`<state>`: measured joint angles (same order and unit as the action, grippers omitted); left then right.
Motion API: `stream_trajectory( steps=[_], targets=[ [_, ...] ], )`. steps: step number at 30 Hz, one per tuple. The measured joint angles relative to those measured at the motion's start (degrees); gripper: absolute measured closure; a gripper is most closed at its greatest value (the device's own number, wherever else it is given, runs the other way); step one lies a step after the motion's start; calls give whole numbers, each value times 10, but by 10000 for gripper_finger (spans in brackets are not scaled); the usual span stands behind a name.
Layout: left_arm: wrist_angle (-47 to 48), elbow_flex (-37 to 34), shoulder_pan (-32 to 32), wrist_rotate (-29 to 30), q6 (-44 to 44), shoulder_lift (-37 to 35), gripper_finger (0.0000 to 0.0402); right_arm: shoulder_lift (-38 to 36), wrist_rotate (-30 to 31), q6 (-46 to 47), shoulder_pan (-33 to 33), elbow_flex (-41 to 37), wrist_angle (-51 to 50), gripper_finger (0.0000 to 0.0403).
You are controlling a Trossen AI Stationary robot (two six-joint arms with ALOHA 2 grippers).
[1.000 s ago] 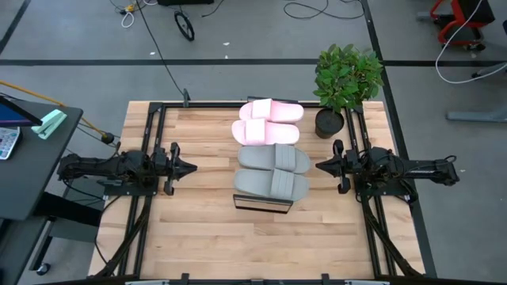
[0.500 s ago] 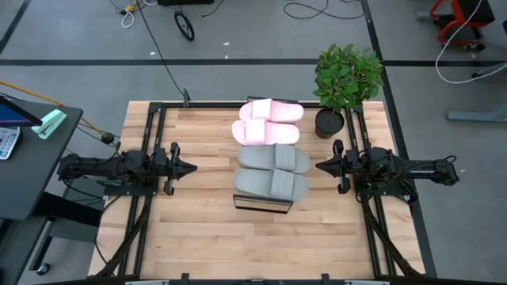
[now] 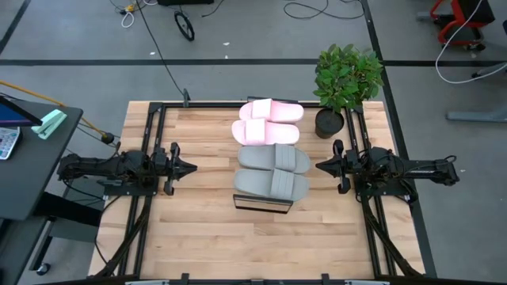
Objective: Pick and place slides into the shelf
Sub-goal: Return to Home Position
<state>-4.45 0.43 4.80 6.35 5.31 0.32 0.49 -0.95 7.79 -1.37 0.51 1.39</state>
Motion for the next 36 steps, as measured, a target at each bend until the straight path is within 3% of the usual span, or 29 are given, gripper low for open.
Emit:
stream_trajectory(
  steps=[36],
  targets=[
    [0,0,0,0,0,0,377,0,0,0,0,0,0,389]
  ],
)
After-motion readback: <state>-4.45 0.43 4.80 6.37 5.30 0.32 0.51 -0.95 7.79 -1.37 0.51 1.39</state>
